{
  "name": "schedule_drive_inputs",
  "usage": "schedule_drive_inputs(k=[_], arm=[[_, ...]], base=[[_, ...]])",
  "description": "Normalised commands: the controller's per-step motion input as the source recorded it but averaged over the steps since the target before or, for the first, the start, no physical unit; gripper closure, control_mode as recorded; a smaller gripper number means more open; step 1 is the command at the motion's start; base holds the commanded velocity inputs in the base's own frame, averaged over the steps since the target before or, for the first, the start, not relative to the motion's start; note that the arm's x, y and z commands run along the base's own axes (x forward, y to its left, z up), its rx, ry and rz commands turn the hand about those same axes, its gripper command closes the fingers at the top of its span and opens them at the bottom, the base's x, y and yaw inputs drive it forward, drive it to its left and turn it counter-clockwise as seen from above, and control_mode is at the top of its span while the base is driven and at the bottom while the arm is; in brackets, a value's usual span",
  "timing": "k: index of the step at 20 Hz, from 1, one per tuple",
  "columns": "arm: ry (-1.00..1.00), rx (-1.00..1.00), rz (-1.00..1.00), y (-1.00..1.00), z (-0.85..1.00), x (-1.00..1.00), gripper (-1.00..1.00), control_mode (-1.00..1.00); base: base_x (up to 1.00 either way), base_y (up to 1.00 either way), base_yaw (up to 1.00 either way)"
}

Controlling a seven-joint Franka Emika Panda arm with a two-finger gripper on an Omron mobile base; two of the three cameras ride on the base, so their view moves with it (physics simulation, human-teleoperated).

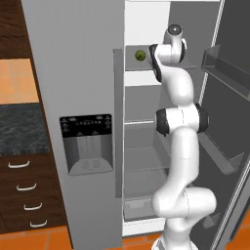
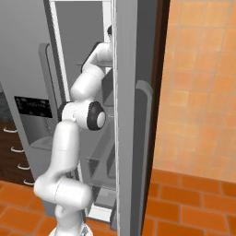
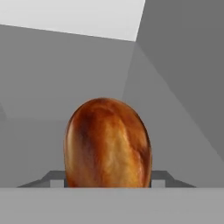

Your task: Place one lime and one chicken drumstick in each tupperware on the nearby counter, to pack two identical lunches.

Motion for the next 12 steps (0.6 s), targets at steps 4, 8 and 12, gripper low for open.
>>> schedule_drive_inputs(k=[4, 8, 12], arm=[[-0.03, 0.0, 0.03, 0.53, -0.11, -0.61, 1.0, -1.0], [-0.14, 0.0, 0.02, 0.65, -0.11, -1.0, 1.0, -1.0], [-0.22, -0.02, 0.0, 0.65, -0.51, -1.0, 1.0, -1.0]], base=[[0.0, 0.0, 0.0], [0.0, 0.0, 0.0], [0.0, 0.0, 0.0]])
